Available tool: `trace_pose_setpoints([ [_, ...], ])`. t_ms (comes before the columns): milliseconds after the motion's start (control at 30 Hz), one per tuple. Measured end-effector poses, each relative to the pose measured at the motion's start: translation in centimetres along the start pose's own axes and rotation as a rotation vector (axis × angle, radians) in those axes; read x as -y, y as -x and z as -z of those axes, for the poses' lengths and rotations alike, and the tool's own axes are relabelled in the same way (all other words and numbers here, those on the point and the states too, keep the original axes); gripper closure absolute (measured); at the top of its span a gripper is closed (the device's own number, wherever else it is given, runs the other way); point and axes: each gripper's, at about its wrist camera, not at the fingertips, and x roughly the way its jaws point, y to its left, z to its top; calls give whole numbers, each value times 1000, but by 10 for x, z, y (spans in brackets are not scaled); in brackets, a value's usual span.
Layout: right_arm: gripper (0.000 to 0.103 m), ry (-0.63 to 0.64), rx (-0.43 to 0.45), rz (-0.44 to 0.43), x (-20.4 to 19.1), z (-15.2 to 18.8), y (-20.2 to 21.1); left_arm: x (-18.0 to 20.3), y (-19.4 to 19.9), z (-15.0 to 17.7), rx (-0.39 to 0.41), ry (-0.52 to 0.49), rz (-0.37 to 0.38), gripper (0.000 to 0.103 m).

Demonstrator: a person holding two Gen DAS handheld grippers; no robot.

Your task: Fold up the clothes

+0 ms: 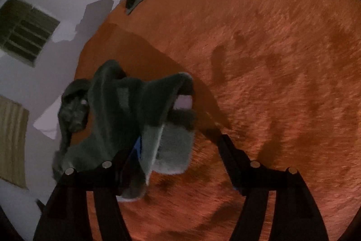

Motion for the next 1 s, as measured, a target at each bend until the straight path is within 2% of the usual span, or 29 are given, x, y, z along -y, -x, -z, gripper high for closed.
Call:
trace_pose_setpoints([
  [67, 34, 61, 21, 38, -1, 6, 2, 15, -6, -5, 33, -42, 2, 62],
  [133, 34, 121, 32, 58, -4, 11, 6, 22, -12, -10, 30, -56, 2, 55],
  [200, 35, 163, 49, 73, -7, 16, 10, 27, -18, -15, 13, -53, 25, 54],
  [233, 36, 183, 57, 81, -9, 19, 12, 29, -22, -16, 0, -45, 43, 49],
  [333, 36, 170, 82, 96, -4, 22, 21, 30, -28, -16, -43, -14, 95, 46],
  [500, 36, 151, 68, 106, 2, 31, 21, 23, -20, -11, -34, 4, 130, 44],
  [633, 37, 201, 60, 125, -5, 35, 13, 19, -28, -9, -87, 71, 238, 29],
  [733, 41, 205, 109, 142, -16, 26, -3, 9, -34, -10, -103, 152, 308, 27],
  [800, 55, 216, 100, 136, -22, 21, -17, 5, -39, -13, -99, 191, 324, 27],
  [833, 65, 229, 88, 131, -26, 19, -21, 2, -39, -12, -99, 208, 331, 27],
  [867, 81, 242, 75, 126, -30, 17, -26, 1, -39, -11, -103, 217, 336, 27],
  [900, 89, 255, 64, 122, -34, 15, -31, 4, -41, -11, -108, 214, 331, 27],
  [1000, 95, 306, 112, 176, -49, 9, -23, 17, -43, -12, -123, 145, 279, 24],
])
